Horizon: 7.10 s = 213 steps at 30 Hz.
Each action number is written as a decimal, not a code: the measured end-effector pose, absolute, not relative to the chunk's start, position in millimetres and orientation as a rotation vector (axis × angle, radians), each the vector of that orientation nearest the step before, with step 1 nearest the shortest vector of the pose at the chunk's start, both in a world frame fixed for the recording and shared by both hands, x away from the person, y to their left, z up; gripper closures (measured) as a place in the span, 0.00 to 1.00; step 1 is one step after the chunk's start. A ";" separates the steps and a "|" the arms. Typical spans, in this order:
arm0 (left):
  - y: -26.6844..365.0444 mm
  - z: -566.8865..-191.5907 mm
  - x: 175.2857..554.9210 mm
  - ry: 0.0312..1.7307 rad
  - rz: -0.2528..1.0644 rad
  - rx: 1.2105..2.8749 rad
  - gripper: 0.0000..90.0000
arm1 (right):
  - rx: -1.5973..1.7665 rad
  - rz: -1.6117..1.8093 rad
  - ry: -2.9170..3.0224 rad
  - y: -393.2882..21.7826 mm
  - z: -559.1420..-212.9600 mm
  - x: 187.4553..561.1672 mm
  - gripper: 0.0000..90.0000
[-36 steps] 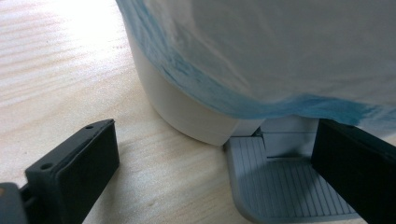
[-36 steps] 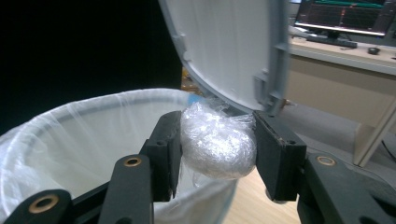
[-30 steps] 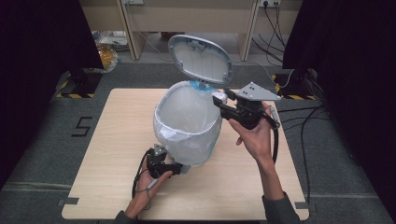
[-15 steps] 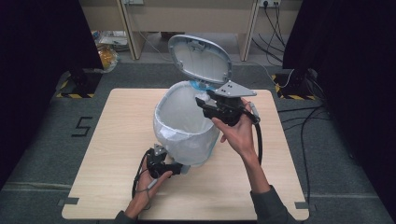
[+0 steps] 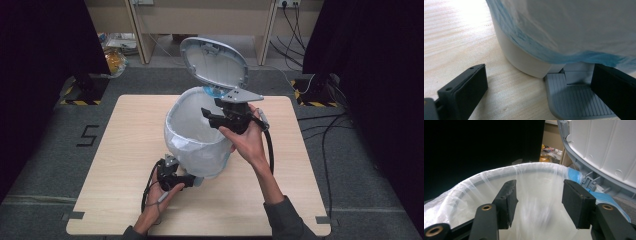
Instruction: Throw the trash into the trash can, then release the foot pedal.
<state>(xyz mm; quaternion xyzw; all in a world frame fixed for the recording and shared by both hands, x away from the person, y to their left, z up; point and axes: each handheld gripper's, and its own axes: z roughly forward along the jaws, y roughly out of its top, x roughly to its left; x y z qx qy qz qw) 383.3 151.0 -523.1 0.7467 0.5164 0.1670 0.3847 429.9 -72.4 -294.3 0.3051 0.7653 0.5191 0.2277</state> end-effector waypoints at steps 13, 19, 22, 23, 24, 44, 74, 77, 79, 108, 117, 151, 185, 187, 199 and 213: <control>151.2 -522.9 383.3 1.315 0.423 1.905 0.00 | 0.858 1.417 2.058 -101.2 -287.7 420.5 0.44; 151.2 -522.9 383.3 1.315 0.423 1.904 0.00 | 0.891 1.417 2.006 -124.0 -288.3 414.2 0.41; 151.2 -523.0 383.4 1.315 0.424 1.903 0.00 | 0.919 1.402 1.987 -135.6 -289.6 412.1 0.39; 151.2 -523.0 383.4 1.315 0.423 1.904 0.00 | 0.926 1.399 1.976 -139.8 -290.1 411.5 0.38; 151.2 -523.0 383.4 1.315 0.423 1.903 0.00 | 0.936 1.397 1.964 -144.1 -290.7 410.7 0.37; 151.2 -523.1 383.5 1.314 0.422 1.900 0.00 | 1.080 1.333 1.900 -204.6 -323.9 397.4 0.27; 151.1 -523.2 383.5 1.315 0.425 1.900 0.00 | 1.171 1.257 1.921 -232.3 -390.3 381.6 0.23; 151.2 -523.2 383.5 1.315 0.424 1.901 0.00 | 1.186 1.260 1.920 -234.0 -397.5 379.1 0.23; 151.2 -523.2 383.5 1.314 0.425 1.901 0.00 | 1.190 1.260 1.922 -234.9 -401.9 377.8 0.23; 151.1 -523.5 383.5 1.314 0.426 1.897 0.00 | 1.291 1.212 1.972 -241.4 -464.4 361.6 0.23; 151.1 -523.4 383.5 1.314 0.426 1.897 0.00 | 1.310 1.164 2.002 -241.8 -477.6 357.6 0.23; 151.2 -523.5 383.5 1.313 0.426 1.898 0.00 | 1.343 0.947 2.173 -233.1 -516.1 350.0 0.21; 151.4 -523.4 383.5 1.313 0.426 1.899 0.00 | 1.336 0.932 2.180 -231.7 -516.5 350.8 0.17; 151.5 -523.3 383.5 1.313 0.425 1.899 0.00 | 1.336 0.932 2.181 -231.7 -516.5 350.8 0.17; 152.4 -523.1 383.3 1.310 0.420 1.903 0.00 | 1.337 0.931 2.180 -231.6 -516.5 350.7 0.17; 154.8 -522.9 383.2 1.299 0.402 1.900 0.00 | 1.335 0.931 2.181 -231.6 -516.5 350.8 0.17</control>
